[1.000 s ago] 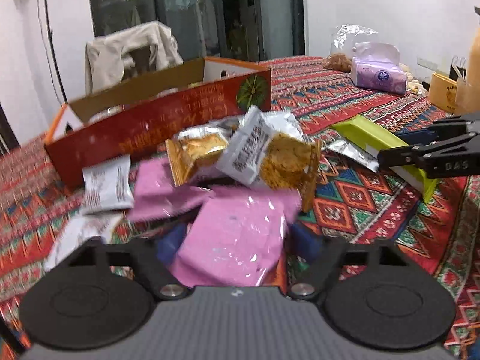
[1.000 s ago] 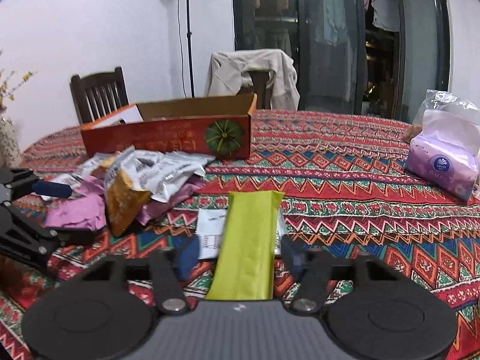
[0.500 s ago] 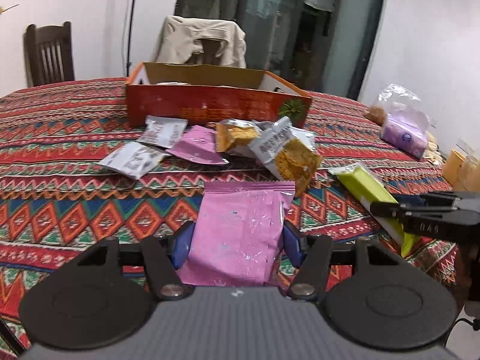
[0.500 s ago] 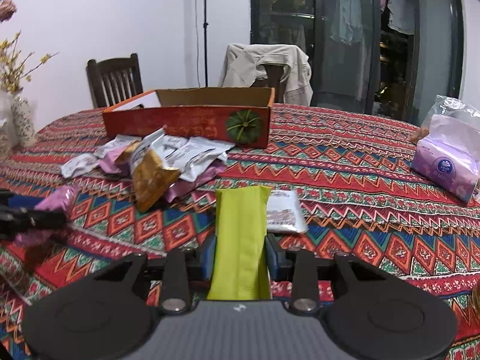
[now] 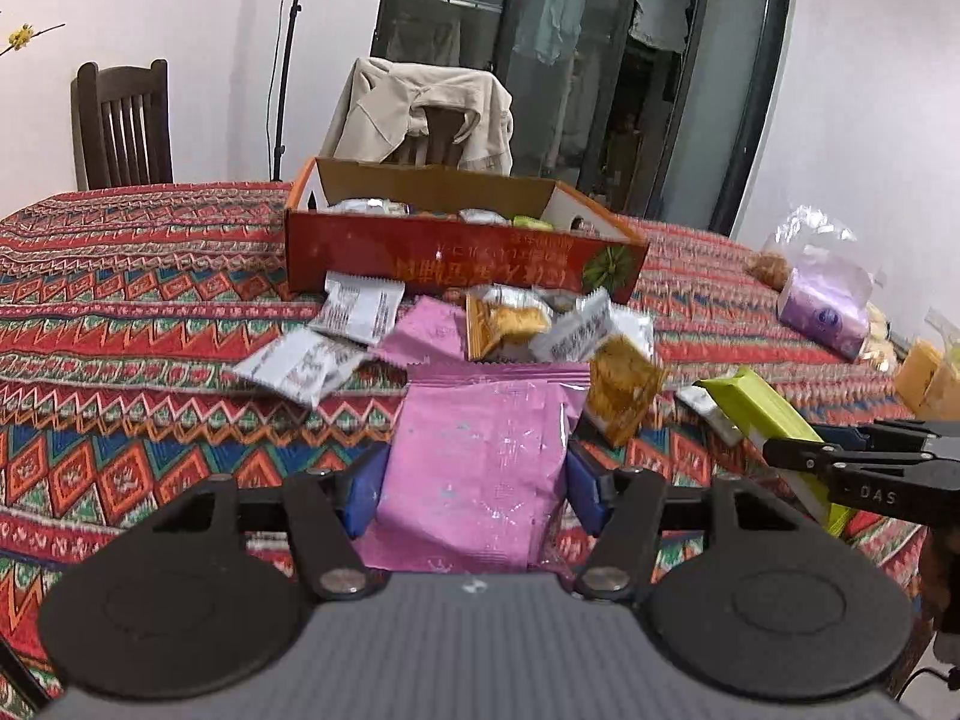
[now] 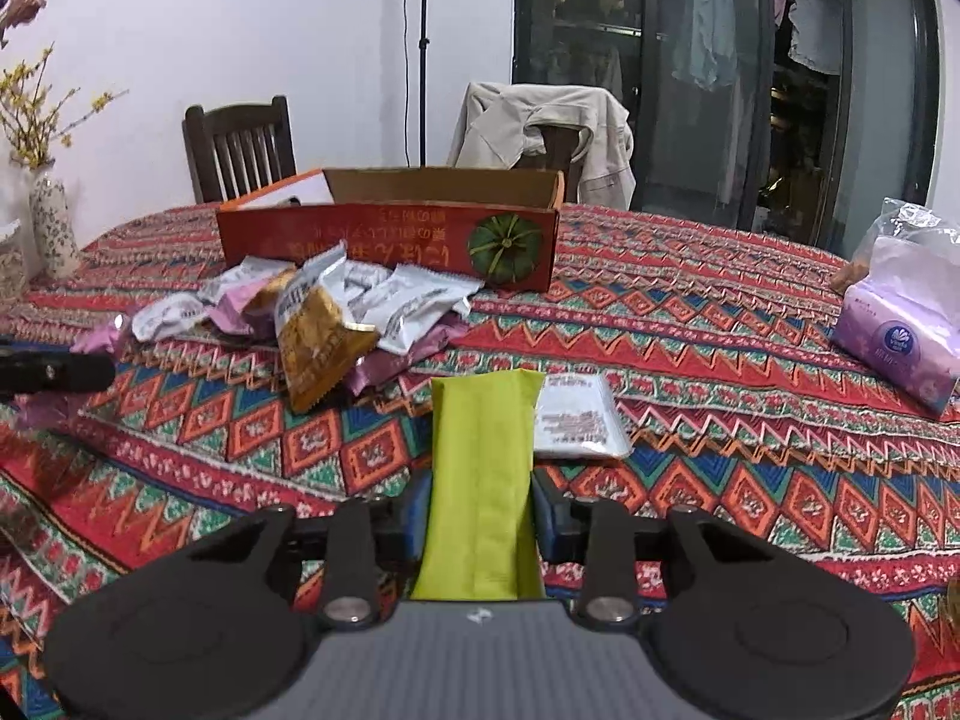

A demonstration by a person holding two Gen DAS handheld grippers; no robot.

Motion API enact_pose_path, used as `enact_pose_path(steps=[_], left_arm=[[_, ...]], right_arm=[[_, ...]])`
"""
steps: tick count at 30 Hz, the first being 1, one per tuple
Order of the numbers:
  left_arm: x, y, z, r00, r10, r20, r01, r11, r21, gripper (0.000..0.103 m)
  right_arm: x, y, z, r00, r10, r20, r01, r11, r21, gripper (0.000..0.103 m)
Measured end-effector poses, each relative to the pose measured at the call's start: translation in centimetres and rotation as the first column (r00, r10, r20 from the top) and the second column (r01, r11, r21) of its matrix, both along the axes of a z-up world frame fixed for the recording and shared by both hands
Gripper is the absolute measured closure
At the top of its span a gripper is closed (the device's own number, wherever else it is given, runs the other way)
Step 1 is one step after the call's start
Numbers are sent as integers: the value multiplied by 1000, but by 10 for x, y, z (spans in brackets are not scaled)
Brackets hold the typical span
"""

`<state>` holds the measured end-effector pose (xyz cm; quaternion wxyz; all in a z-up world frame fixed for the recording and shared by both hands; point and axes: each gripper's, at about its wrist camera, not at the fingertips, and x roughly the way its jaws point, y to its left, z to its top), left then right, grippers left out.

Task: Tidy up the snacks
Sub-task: 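Carry the pink packet and lime-green bar into the box and open both tools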

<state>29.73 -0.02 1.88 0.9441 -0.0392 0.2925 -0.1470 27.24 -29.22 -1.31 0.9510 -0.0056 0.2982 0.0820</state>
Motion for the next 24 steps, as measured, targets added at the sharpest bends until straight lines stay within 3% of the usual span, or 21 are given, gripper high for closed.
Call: enact_pose_path(steps=[6, 10, 14, 19, 21, 24], left_arm=[[40, 9, 50, 994, -4, 112, 15, 995, -98, 41], [121, 0, 83, 992, 12, 123, 1, 995, -102, 41], [214, -21, 85, 995, 73, 72, -70, 996, -51, 41], [294, -35, 55, 991, 136, -4, -136, 989, -62, 41], [317, -41, 45, 988, 143, -53, -146, 987, -72, 41], [341, -51, 37, 983, 146, -112, -150, 988, -25, 41]], right_arm=[[19, -12, 39, 997, 54, 56, -60, 991, 120, 70], [72, -7, 82, 983, 112, 142, -132, 981, 140, 70], [158, 6, 107, 983, 128, 135, -152, 971, 186, 70], [271, 28, 91, 998, 57, 15, -59, 982, 178, 70], [303, 35, 75, 998, 28, -48, -20, 985, 174, 70], [337, 48, 49, 994, -6, -106, 19, 992, 127, 70]])
